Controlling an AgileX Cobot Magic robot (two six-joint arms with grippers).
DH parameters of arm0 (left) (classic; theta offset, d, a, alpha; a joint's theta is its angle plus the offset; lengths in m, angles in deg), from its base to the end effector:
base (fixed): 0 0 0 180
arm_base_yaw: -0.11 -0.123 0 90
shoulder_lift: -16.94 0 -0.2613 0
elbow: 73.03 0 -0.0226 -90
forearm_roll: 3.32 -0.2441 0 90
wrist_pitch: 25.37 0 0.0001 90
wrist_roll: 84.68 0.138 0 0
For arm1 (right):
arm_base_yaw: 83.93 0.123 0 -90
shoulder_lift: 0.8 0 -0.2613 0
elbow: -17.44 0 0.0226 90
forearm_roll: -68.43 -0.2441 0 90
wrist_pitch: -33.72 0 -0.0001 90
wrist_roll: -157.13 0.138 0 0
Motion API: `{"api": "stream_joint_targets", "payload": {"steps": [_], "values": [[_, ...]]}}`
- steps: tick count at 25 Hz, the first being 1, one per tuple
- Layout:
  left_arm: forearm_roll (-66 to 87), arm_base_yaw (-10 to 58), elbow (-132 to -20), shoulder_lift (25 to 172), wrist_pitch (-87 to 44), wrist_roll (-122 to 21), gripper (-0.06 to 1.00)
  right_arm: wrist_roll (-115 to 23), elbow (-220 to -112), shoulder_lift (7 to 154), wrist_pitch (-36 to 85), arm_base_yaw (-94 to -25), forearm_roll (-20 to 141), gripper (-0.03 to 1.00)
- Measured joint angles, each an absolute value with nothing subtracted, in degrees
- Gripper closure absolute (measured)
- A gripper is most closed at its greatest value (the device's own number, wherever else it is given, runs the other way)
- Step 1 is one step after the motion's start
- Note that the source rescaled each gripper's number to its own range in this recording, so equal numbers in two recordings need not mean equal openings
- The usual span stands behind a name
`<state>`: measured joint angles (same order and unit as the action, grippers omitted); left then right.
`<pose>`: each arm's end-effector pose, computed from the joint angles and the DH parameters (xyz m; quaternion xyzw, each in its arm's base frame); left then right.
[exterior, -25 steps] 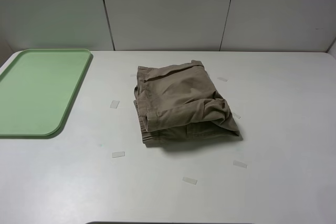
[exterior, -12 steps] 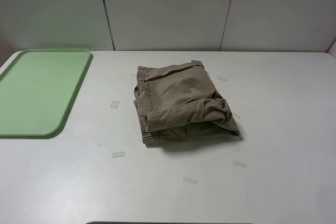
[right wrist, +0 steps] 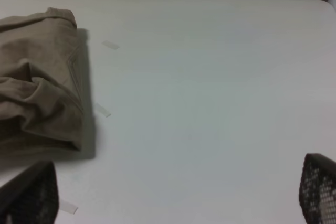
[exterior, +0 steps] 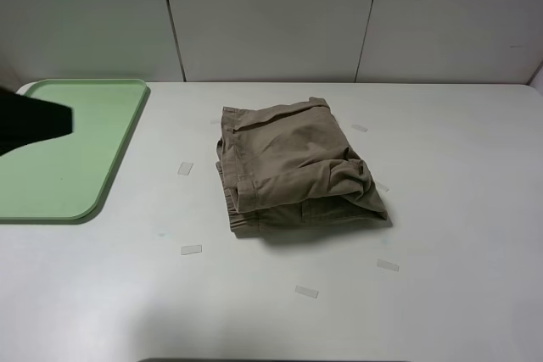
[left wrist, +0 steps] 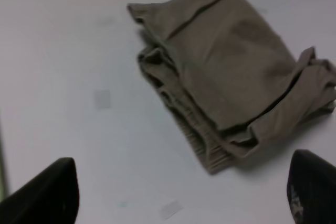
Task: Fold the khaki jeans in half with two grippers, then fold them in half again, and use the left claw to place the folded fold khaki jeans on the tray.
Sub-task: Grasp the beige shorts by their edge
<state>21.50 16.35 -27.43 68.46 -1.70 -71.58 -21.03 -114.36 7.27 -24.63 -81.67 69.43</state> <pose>0.1870 -0.0787 0.2541 0.0907 0.8540 -0.1854 0.4776 0.0572 0.0002 0.2565 -0.0029 0.8416 0.0106 0.5400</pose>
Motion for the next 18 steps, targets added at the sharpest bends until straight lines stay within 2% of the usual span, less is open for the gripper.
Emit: {"api": "stream_joint_targets", "payload": {"steps": [5, 10, 14, 18], "values": [[45.8, 14.1, -27.4, 82.3, -8.1, -51.0, 0.11, -21.1, -114.4, 7.3, -24.6, -81.7, 69.4, -0.03], [71.5, 13.3, -27.4, 92.7, -5.5, -30.5, 0.11, -21.1, -114.4, 7.3, -24.6, -81.7, 69.4, -0.03], [83.2, 13.3, -27.4, 99.3, -1.7, -21.8, 0.11, -21.1, -114.4, 7.3, -24.6, -81.7, 69.4, -0.03], [86.3, 13.3, -27.5, 105.6, -0.9, -19.8, 0.11, -21.1, -114.4, 7.3, -24.6, -81.7, 69.4, -0.03]]}}
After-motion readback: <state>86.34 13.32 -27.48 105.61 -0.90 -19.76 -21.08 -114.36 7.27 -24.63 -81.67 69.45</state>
